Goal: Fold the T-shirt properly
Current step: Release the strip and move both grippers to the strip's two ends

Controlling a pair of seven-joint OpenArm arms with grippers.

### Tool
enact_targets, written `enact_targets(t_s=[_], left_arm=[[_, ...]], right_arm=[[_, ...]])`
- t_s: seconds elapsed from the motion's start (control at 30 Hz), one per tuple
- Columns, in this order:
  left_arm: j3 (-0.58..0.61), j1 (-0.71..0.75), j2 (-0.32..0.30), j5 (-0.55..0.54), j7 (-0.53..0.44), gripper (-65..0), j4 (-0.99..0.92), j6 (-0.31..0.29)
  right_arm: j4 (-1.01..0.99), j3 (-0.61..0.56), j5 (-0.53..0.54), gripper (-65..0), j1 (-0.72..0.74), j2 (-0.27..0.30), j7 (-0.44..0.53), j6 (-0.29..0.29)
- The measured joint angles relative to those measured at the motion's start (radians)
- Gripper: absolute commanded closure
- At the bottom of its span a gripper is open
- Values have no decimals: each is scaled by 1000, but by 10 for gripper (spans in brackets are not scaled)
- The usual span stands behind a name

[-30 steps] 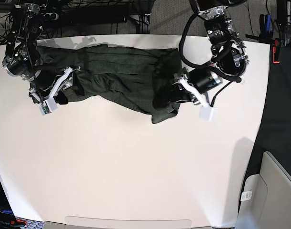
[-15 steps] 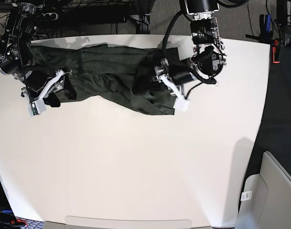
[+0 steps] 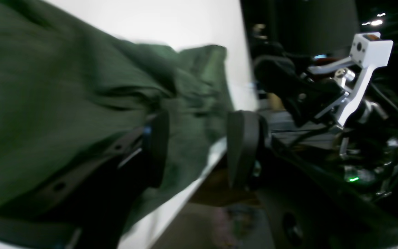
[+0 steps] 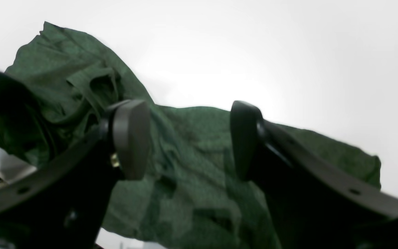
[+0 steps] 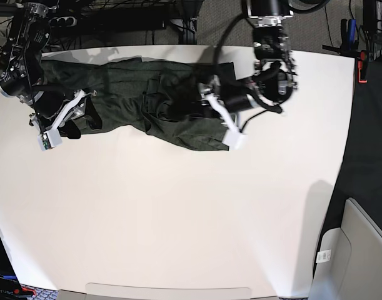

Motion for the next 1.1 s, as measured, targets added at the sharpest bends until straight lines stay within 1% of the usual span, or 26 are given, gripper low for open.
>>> enact_targets(t_s=[0.1, 0.2, 0.33, 0.43, 0.5, 0.57, 0.63, 0.7, 0.8, 0.9, 1.03, 1.1], left_arm=[[-40, 2, -86, -1, -5, -275, 24, 1], [-97, 10, -150, 3, -8, -276, 29, 3], [-97, 15, -204, 3, -8, -277, 29, 4], [-89, 15, -209, 3, -8, -278, 29, 4], [-88, 17, -212, 2, -9, -278, 26, 3], [-90, 24, -214, 2, -21, -279, 0, 3], [-91, 33, -223, -3, -24, -279, -43, 3], [-86, 38, -246, 11, -35, -279, -79, 8], [-90, 40, -273, 11, -67, -308, -88, 8], [-90, 32, -270, 5, -75, -337, -88, 7], [-91, 34, -267, 51, -76, -339, -88, 9], [-89, 35, -267, 65, -76, -339, -88, 12]], right_arm=[[0, 0, 5, -379, -10, -3, 0, 1], [0, 5, 2, -379, -11, 2, 1, 0], [0, 28, 1, -379, -27, 2, 0, 0], [0, 36, 4, -379, -26, 7, 1, 1], [2, 51, 8, -379, -39, 22, 2, 1], [8, 81, -1, -379, -64, 49, -4, 0], [31, 120, 2, -379, -93, 66, -5, -3], [63, 164, 6, -379, -122, 78, -1, 0], [69, 236, 10, -379, -164, 89, 1, 1], [67, 321, 51, -379, -214, 111, 1, 0], [68, 396, 73, -379, -252, 111, 0, 1], [67, 429, 79, -379, -269, 123, -2, 0]])
